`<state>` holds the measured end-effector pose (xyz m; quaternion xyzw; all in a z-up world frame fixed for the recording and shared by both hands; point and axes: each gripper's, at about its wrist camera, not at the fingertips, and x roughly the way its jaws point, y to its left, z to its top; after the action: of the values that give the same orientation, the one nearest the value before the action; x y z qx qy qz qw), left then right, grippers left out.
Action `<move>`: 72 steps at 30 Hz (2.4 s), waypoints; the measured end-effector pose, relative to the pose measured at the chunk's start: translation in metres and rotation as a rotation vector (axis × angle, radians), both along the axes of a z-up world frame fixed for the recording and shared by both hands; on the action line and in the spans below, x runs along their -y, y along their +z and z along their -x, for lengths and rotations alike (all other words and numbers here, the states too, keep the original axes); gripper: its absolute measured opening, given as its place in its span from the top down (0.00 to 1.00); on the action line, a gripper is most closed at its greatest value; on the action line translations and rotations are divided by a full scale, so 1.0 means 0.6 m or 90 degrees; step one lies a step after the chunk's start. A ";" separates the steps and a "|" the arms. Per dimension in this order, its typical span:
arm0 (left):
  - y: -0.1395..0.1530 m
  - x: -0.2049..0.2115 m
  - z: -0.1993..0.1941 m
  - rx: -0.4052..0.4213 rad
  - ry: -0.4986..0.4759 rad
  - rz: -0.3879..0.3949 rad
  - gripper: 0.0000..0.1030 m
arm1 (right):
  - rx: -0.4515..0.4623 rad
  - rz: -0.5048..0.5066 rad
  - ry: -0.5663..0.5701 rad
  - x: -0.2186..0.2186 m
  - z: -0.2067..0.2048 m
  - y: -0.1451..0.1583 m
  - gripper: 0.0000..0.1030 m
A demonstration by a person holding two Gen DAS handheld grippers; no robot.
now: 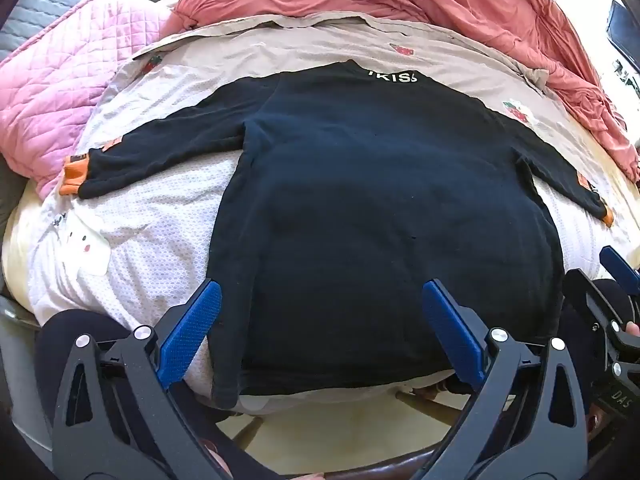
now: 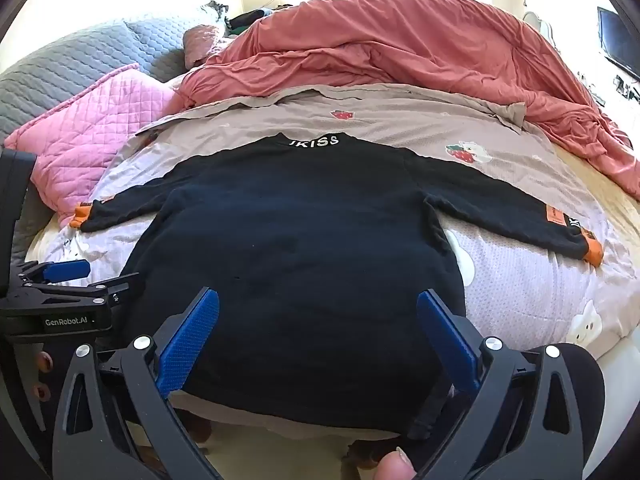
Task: Fold small clothes
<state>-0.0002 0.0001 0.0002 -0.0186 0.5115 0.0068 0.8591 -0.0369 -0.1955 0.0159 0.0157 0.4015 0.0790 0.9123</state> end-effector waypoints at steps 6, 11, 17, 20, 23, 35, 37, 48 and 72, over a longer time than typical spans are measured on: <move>0.002 0.002 0.000 0.000 -0.005 0.001 0.08 | 0.004 -0.001 -0.002 0.005 -0.003 -0.002 0.04; 0.004 0.011 0.004 0.000 -0.002 0.006 0.08 | 0.013 0.011 -0.003 -0.006 0.003 -0.002 0.04; 0.001 0.005 0.003 -0.003 -0.004 0.014 0.08 | 0.012 0.010 0.000 0.000 0.003 0.001 0.04; 0.001 0.002 0.003 -0.003 -0.004 0.015 0.08 | 0.013 0.012 0.001 -0.001 0.004 -0.001 0.04; 0.001 0.001 0.003 -0.003 -0.004 0.016 0.08 | 0.011 0.013 0.001 0.001 0.004 -0.001 0.04; 0.000 -0.002 0.003 -0.002 -0.003 0.015 0.08 | 0.005 0.010 0.000 0.007 0.004 -0.007 0.04; 0.000 -0.002 0.003 -0.002 -0.004 0.016 0.08 | 0.005 0.009 -0.001 0.007 0.003 -0.007 0.04; 0.000 -0.001 0.004 -0.002 -0.003 0.013 0.08 | 0.007 0.019 0.003 0.002 0.005 -0.007 0.04; -0.003 0.001 0.002 -0.001 -0.002 0.011 0.08 | 0.013 0.022 0.002 0.010 0.002 -0.009 0.04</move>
<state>-0.0015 -0.0006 -0.0015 -0.0251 0.5122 0.0011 0.8585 -0.0384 -0.2017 0.0103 -0.0015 0.3938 0.0736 0.9162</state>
